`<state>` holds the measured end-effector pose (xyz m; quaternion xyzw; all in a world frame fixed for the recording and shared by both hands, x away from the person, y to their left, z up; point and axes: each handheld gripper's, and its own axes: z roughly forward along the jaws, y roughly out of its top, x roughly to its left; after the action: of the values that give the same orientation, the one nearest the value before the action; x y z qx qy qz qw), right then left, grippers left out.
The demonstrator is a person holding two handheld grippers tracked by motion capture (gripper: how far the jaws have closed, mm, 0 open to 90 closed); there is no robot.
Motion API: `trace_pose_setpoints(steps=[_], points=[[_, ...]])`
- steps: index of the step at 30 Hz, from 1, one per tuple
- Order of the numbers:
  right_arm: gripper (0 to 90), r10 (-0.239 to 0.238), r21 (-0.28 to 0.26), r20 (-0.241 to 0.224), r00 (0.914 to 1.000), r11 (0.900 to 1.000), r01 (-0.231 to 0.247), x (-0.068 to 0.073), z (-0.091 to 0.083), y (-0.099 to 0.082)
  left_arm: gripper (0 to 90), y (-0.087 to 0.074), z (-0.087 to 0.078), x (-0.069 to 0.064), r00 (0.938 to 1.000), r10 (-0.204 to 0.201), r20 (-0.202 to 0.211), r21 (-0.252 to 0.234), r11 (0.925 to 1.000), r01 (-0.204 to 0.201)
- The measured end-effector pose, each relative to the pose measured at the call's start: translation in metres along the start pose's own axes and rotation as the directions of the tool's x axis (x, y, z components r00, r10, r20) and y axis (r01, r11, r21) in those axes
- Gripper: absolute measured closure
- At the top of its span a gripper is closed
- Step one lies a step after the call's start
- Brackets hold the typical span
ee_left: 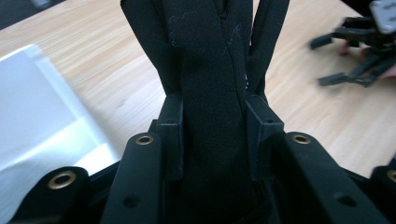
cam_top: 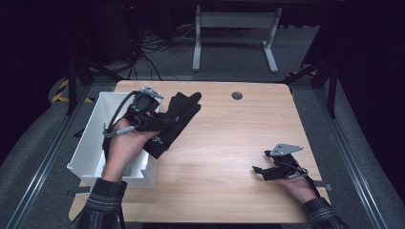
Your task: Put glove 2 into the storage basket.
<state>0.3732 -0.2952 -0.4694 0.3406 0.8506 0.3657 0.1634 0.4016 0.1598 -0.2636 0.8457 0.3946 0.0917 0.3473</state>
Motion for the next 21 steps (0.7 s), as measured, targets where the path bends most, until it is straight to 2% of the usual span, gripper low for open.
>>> trace_pose_setpoints(steps=[4,6,10,14,17,21], points=[[16.5,-0.008,-0.001,-0.011,0.9999,1.0000,0.008,0.000,-0.001,-0.001,65.1,-0.013,-0.012,0.018,0.9968,-0.057,-0.057,0.005,0.9983,0.057],[16.5,-0.008,0.000,-0.014,0.9999,1.0000,0.008,0.000,-0.002,-0.002,65.1,-0.021,-0.016,0.028,0.9923,-0.091,-0.084,0.012,0.9957,0.092],[16.4,-0.012,-0.001,-0.016,0.9998,0.9999,0.012,-0.001,-0.003,-0.002,65.0,-0.040,-0.020,0.051,0.9779,-0.169,-0.123,0.015,0.9849,0.173],[16.4,-0.013,-0.001,-0.016,0.9998,0.9999,0.013,-0.001,-0.003,-0.002,64.9,-0.055,-0.017,0.069,0.9622,-0.223,-0.157,0.030,0.9727,0.230],[16.4,-0.013,-0.001,-0.016,0.9998,0.9999,0.013,-0.001,-0.002,-0.002,64.8,-0.064,-0.010,0.079,0.9507,-0.251,-0.182,0.048,0.9634,0.264],[16.4,-0.013,0.000,-0.016,0.9998,0.9999,0.013,-0.001,-0.003,-0.002,64.7,-0.076,0.006,0.091,0.9323,-0.291,-0.214,0.077,0.9464,0.313]])
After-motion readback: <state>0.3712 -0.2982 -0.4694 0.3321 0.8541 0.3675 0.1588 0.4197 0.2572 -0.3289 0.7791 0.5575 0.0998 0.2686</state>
